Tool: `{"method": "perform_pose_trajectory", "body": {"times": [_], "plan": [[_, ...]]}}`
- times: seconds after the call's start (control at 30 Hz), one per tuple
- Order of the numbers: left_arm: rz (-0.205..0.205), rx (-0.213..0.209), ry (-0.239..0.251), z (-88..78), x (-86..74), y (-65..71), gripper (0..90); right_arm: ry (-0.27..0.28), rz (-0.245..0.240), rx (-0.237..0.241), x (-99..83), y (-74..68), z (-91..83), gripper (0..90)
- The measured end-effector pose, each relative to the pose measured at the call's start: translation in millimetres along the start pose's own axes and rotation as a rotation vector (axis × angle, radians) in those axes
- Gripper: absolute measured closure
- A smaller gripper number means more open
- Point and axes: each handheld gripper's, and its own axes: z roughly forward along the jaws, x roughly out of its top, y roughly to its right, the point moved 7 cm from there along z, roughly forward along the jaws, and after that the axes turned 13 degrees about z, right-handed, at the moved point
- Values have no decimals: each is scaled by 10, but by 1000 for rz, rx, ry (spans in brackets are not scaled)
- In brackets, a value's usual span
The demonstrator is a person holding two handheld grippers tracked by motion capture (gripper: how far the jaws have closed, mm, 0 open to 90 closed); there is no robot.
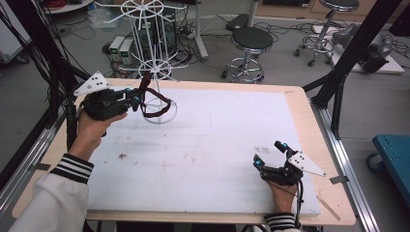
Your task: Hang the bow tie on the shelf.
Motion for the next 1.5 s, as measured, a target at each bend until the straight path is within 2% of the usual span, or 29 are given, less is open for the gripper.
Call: {"method": "perform_pose_trajectory", "body": {"times": [0.1,0.33,0.5,0.67,0.73,0.97,1.17,1.27,1.33,1.5], "plan": [[-4,11,5,30,30,-10,765,1,-2,0,1,1,1,16],[-53,44,13,121,5,-71,765,2,-4,1,1,2,1,15],[-73,68,20,170,-9,-111,765,1,-5,0,2,3,1,15],[-76,101,5,216,-53,-145,765,1,-4,0,1,3,1,16],[-85,91,1,241,-77,-147,764,1,-3,1,1,2,1,16],[-78,116,-8,267,-109,-153,764,-1,-4,0,-1,1,0,16],[-96,144,-31,297,-237,-160,765,-1,-5,1,-1,0,0,16],[-91,157,-39,318,-277,-154,764,1,-6,2,1,2,1,15],[-107,156,-36,339,-299,-154,764,0,-3,2,0,-1,0,16],[-90,176,-37,359,-312,-141,764,5,-9,3,2,0,5,15]]}}
